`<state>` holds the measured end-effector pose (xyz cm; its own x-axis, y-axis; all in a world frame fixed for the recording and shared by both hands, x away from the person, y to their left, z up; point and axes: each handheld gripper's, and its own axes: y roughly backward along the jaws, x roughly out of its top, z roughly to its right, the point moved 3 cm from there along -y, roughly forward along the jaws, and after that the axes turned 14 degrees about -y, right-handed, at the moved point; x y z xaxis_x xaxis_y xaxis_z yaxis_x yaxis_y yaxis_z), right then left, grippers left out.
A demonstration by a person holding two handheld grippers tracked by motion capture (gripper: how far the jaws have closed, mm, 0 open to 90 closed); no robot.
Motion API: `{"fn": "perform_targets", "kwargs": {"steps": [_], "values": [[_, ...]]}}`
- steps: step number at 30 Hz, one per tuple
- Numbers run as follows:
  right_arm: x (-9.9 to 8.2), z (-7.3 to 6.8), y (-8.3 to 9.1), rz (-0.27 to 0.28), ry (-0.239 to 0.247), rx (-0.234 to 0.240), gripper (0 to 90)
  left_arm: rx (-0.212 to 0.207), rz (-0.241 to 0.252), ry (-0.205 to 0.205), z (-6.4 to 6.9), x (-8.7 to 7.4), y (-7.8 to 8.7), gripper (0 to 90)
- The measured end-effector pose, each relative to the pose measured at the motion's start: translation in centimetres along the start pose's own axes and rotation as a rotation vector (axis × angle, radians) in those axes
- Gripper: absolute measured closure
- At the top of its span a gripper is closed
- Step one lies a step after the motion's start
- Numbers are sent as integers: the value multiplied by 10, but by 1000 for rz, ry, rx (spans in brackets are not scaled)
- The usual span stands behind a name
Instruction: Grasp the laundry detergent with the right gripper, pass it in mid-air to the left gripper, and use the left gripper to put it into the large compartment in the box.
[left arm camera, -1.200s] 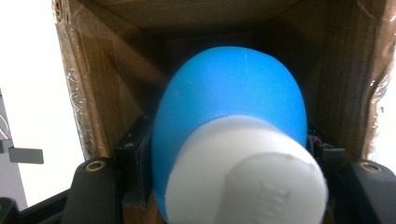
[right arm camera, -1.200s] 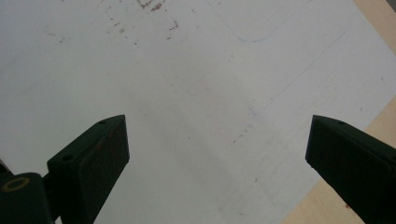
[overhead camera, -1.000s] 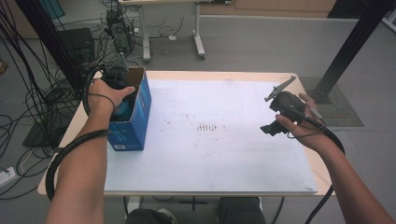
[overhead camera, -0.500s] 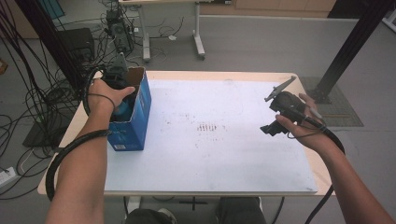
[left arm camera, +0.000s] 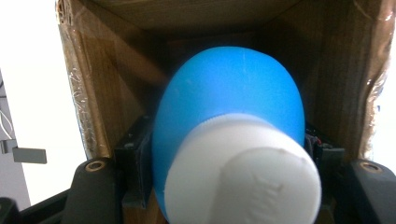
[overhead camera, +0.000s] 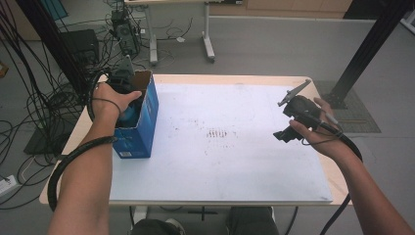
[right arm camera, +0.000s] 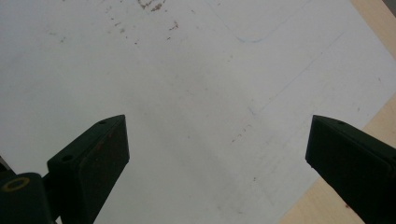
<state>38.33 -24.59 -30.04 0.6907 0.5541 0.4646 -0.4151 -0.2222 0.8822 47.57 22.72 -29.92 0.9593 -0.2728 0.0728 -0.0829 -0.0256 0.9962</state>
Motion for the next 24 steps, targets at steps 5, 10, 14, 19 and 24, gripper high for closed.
{"fn": "perform_targets", "kwargs": {"steps": [5,10,14,19,24], "values": [[0,0,0,-1,2,-2,61,1,1,0,0,0,0,348],[0,0,0,-1,3,-1,61,3,2,1,0,-1,0,348],[0,0,0,-4,4,0,61,1,4,2,-1,-1,0,348],[0,0,0,-3,4,-2,61,1,4,-1,-1,-1,0,348],[0,-1,-1,-4,2,-1,61,1,5,2,-1,-1,1,348]]}}
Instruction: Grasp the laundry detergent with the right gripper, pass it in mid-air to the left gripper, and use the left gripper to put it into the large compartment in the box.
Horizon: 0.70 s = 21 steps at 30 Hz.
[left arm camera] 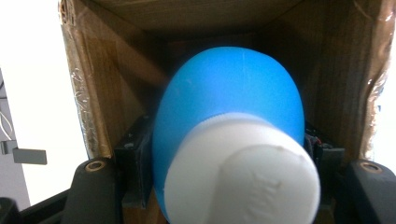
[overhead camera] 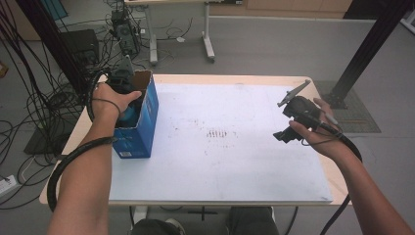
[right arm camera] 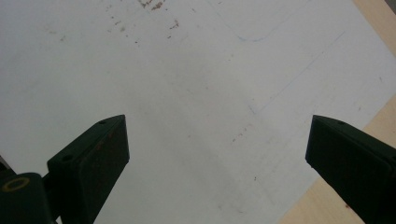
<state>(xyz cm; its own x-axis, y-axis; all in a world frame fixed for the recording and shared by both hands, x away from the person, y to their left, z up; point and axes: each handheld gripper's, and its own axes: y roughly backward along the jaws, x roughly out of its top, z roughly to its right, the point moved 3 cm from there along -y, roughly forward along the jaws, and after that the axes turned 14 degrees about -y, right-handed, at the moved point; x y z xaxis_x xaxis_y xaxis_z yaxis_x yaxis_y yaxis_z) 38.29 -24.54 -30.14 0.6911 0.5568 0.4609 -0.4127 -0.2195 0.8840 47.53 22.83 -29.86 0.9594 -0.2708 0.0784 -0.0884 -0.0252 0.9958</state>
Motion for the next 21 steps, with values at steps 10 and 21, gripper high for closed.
{"fn": "perform_targets", "kwargs": {"steps": [10,21], "values": [[0,0,0,1,4,-1,61,1,1,-3,0,0,0,346],[0,0,0,-1,2,4,61,1,4,-1,0,0,1,344]]}}
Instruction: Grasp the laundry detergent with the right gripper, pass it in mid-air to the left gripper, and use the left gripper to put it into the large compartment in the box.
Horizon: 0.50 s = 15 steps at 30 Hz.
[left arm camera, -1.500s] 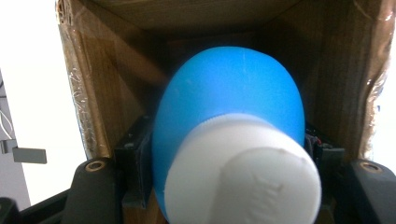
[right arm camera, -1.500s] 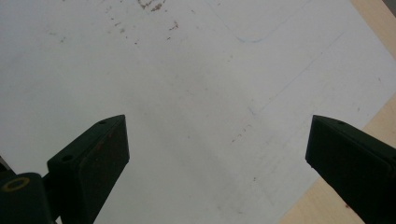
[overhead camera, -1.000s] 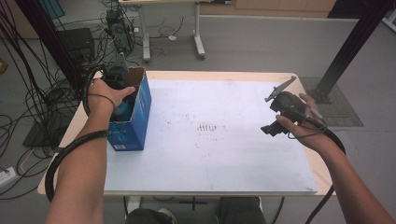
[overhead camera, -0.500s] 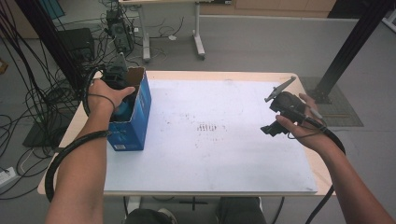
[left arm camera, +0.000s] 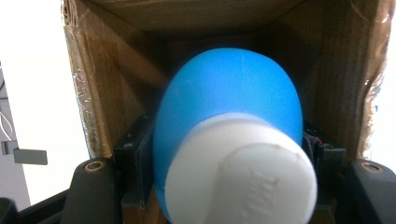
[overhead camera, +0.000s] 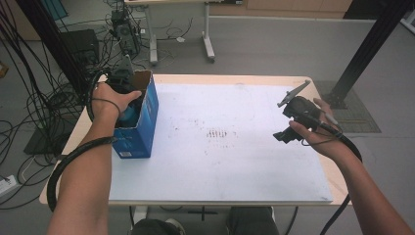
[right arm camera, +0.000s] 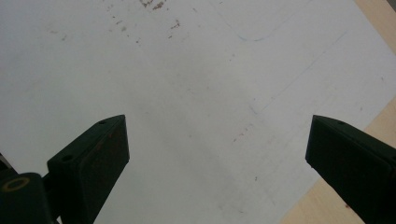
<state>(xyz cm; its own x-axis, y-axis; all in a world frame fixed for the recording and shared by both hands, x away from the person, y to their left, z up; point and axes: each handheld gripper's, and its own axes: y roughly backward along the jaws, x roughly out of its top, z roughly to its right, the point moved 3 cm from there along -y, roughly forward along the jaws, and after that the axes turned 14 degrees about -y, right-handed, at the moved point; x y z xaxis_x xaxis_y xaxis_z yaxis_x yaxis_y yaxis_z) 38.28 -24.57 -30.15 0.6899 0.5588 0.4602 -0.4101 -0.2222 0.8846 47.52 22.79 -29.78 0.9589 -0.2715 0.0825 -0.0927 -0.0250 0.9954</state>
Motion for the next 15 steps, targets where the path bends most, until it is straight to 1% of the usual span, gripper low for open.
{"fn": "perform_targets", "kwargs": {"steps": [15], "values": [[0,1,0,1,3,0,61,1,2,-5,0,1,1,344]]}}
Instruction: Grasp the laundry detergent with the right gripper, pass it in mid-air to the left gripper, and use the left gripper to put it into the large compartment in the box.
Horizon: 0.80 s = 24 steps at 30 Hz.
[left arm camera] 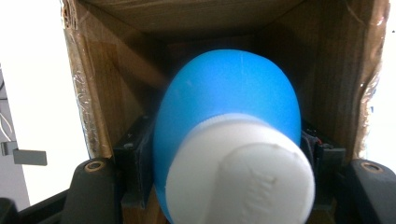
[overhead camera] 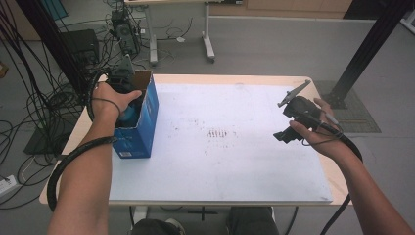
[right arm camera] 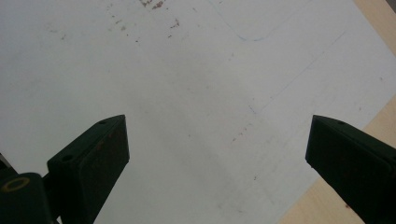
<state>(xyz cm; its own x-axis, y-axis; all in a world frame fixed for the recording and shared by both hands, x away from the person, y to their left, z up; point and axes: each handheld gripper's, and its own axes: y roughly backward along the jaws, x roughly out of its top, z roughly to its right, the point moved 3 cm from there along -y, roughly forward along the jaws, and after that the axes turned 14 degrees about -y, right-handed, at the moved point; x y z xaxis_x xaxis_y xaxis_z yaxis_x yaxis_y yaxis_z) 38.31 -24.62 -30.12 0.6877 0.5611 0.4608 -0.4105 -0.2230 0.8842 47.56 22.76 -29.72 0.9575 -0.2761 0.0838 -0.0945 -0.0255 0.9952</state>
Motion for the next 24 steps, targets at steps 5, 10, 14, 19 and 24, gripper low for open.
{"fn": "perform_targets", "kwargs": {"steps": [5,10,14,19,24], "values": [[0,0,0,0,-1,2,61,-2,4,3,0,-1,1,341],[1,-1,1,1,6,2,61,3,14,2,0,-1,5,316],[3,-2,2,10,10,3,61,8,27,-3,1,-2,14,302],[4,-3,3,14,10,1,61,48,34,-27,6,-2,28,293],[6,-5,4,18,14,-5,61,74,51,-36,6,-4,43,272]]}}
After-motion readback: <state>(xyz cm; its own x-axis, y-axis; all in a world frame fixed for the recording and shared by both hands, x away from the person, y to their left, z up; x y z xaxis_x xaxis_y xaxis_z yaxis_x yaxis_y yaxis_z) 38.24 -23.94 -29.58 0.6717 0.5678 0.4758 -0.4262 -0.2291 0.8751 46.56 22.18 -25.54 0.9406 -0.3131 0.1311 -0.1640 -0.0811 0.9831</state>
